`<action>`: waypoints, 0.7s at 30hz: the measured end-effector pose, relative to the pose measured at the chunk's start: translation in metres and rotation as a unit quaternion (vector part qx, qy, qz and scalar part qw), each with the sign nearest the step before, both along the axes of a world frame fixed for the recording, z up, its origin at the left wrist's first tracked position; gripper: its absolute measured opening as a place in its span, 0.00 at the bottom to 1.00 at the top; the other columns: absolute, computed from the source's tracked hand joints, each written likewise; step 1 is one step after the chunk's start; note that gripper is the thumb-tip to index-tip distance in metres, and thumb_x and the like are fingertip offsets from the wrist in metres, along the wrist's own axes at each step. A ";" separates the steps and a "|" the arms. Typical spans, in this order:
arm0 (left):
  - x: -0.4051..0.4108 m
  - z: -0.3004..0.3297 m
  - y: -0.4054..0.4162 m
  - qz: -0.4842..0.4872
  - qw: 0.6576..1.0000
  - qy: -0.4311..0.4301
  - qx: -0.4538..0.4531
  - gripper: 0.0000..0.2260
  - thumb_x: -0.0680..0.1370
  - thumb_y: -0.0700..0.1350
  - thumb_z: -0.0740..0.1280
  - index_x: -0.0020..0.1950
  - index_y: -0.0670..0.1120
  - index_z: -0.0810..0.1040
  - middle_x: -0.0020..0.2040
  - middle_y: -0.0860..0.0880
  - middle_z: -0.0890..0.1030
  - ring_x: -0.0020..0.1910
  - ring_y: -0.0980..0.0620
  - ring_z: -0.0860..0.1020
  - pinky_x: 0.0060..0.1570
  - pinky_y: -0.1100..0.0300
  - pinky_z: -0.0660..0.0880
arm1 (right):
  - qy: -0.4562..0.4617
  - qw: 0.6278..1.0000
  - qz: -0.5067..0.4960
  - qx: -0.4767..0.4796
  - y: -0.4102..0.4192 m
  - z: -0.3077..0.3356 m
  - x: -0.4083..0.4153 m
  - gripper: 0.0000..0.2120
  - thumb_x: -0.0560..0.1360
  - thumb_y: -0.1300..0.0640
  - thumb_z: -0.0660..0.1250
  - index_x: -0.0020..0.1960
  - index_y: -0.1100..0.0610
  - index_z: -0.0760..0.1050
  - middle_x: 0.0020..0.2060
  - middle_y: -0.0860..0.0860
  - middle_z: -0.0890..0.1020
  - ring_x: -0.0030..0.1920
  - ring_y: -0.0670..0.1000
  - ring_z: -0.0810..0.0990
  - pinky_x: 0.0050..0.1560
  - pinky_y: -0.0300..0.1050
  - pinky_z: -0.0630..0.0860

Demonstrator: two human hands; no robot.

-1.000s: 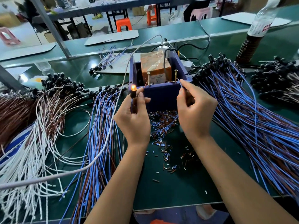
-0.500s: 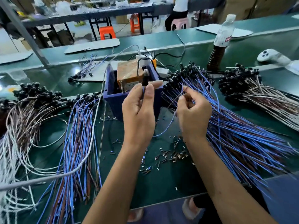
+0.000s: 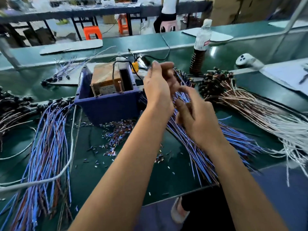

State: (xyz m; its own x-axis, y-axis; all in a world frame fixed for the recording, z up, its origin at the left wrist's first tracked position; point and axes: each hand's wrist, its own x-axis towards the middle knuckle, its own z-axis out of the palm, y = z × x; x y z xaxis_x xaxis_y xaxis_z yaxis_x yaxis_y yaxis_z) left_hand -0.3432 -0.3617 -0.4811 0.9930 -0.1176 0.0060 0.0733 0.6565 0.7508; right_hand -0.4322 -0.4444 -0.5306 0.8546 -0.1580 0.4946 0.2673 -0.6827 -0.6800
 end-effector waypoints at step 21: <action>0.036 -0.005 0.020 -0.046 0.781 -0.164 0.601 0.14 0.84 0.48 0.64 0.43 0.43 0.81 0.37 0.48 0.85 0.28 0.53 0.74 0.37 0.59 0.74 | 0.113 0.952 -0.252 -0.130 -0.043 -0.002 0.006 0.08 0.75 0.52 0.78 0.51 0.55 0.86 0.46 0.54 0.85 0.48 0.57 0.83 0.52 0.52 0.80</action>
State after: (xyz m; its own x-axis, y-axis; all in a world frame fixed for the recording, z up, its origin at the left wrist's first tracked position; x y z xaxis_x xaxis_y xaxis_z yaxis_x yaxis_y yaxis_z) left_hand -0.3069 -0.3416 -0.4862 0.9483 -0.3050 0.0876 -0.2465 -0.5343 0.8086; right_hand -0.4262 -0.4872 -0.5322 0.7926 -0.4733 0.3843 -0.2717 -0.8385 -0.4724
